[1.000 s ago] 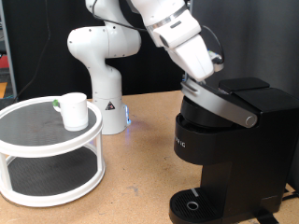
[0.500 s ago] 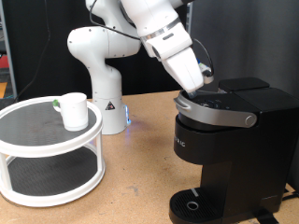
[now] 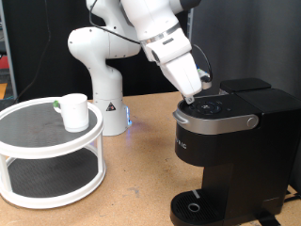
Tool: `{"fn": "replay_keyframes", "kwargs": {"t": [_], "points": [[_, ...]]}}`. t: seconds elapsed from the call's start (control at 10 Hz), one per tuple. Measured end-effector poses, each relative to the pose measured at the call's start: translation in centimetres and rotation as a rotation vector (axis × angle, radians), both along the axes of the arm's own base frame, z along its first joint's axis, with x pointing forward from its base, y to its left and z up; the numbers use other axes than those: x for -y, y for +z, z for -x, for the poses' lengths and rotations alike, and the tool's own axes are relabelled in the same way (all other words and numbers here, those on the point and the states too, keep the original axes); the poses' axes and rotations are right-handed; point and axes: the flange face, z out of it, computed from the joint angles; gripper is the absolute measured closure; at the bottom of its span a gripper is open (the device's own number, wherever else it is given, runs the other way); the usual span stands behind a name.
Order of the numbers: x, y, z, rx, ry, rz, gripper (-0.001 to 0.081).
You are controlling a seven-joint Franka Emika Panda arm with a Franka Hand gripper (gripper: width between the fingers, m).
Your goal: Make a cup of coffee with the keurig machine
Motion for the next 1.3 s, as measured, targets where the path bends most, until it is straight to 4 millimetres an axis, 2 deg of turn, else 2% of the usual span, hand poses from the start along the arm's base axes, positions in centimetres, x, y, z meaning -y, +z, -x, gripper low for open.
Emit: {"fn": "replay_keyframes", "kwargs": {"t": [0.4, 0.7, 0.9, 1.3], "points": [[0.0, 0.0, 0.1, 0.005, -0.006, 0.000, 0.0804], [0.5, 0.3, 0.0, 0.031, -0.109, -0.094, 0.0804], [1.0, 1.9, -0.1, 0.042, -0.134, -0.122, 0.0804], [0.8, 6.5, -0.1, 0.028, -0.120, -0.152, 0.0804]]}}
